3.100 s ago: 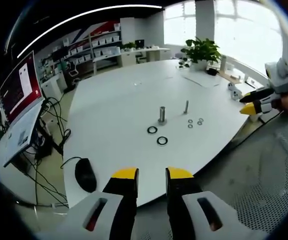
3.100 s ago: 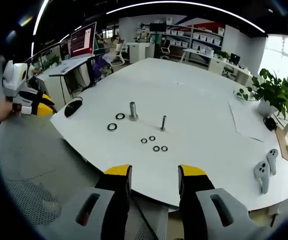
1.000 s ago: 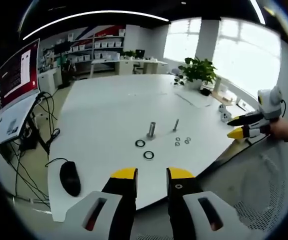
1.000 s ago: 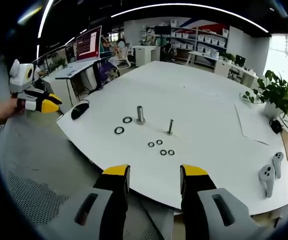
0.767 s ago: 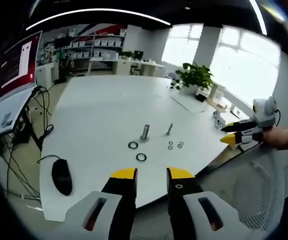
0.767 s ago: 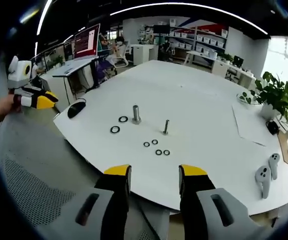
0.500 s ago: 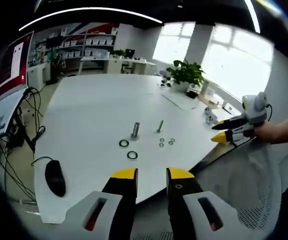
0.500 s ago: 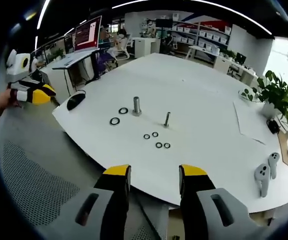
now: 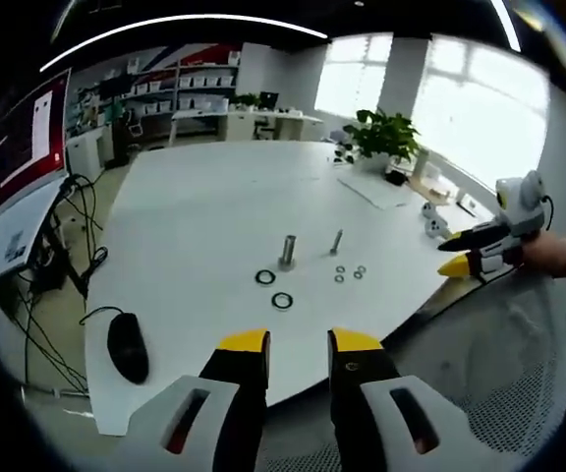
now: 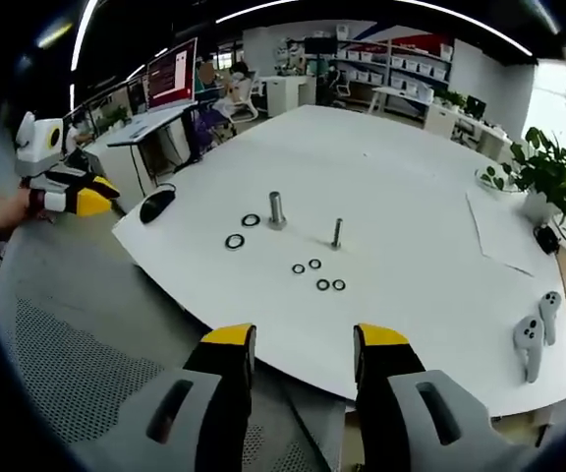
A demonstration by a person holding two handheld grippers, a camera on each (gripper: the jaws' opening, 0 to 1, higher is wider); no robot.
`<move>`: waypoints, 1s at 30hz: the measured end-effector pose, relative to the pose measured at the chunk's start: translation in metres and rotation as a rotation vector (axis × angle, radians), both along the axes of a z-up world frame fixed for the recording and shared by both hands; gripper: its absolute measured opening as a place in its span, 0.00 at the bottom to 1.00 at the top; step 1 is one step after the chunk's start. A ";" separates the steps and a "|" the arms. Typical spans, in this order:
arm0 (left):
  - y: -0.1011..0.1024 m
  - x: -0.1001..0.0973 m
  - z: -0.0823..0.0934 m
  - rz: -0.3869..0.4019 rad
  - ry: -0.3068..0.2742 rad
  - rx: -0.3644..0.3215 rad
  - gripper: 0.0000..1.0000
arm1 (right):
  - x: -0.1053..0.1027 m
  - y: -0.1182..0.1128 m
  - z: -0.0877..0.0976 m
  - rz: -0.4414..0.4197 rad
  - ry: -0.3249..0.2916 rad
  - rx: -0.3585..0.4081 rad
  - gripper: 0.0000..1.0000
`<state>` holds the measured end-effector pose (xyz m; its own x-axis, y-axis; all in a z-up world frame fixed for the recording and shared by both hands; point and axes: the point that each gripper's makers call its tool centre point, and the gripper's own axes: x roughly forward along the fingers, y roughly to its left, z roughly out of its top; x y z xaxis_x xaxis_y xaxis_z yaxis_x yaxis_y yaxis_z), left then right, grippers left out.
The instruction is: Place the washer onto the threaded stud by aligning its center hole with the stud, sliding it down to the base, and recovering from edge contact or off-axis alignment until the washer reaches the visible bottom stop.
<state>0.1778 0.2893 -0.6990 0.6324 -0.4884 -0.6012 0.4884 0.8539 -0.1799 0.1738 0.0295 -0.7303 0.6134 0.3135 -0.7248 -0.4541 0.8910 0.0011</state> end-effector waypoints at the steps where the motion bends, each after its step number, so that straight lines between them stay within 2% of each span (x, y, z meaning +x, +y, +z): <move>1: 0.000 0.000 0.001 0.003 -0.003 -0.002 0.21 | 0.001 0.000 0.002 0.005 -0.011 0.000 0.43; 4: 0.001 0.003 0.003 0.012 -0.012 -0.003 0.22 | 0.003 -0.002 0.004 -0.012 -0.017 0.019 0.43; 10: 0.008 0.005 -0.002 0.041 0.011 0.015 0.22 | 0.003 0.001 0.006 -0.003 -0.024 0.029 0.44; 12: 0.009 0.002 -0.012 0.039 0.065 0.041 0.23 | 0.003 0.001 0.008 -0.002 -0.032 0.038 0.44; 14: 0.007 0.001 -0.016 0.026 0.094 0.049 0.23 | 0.006 0.001 0.011 -0.008 -0.042 0.049 0.44; 17: 0.012 0.002 -0.019 0.049 0.122 0.047 0.23 | 0.005 0.001 0.010 -0.014 -0.038 0.057 0.44; 20: 0.015 -0.001 -0.029 0.072 0.214 0.040 0.23 | 0.006 0.002 0.012 -0.009 -0.050 0.058 0.44; 25: 0.014 0.015 -0.030 0.072 0.234 0.046 0.29 | 0.008 -0.001 0.014 -0.028 -0.056 0.076 0.44; 30: -0.011 0.042 -0.036 0.021 0.226 0.074 0.30 | 0.008 0.001 0.016 -0.025 -0.063 0.086 0.44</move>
<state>0.2194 0.2779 -0.7351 0.4875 -0.4263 -0.7620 0.4249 0.8782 -0.2195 0.1817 0.0301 -0.7143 0.6653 0.3567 -0.6559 -0.4333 0.8999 0.0499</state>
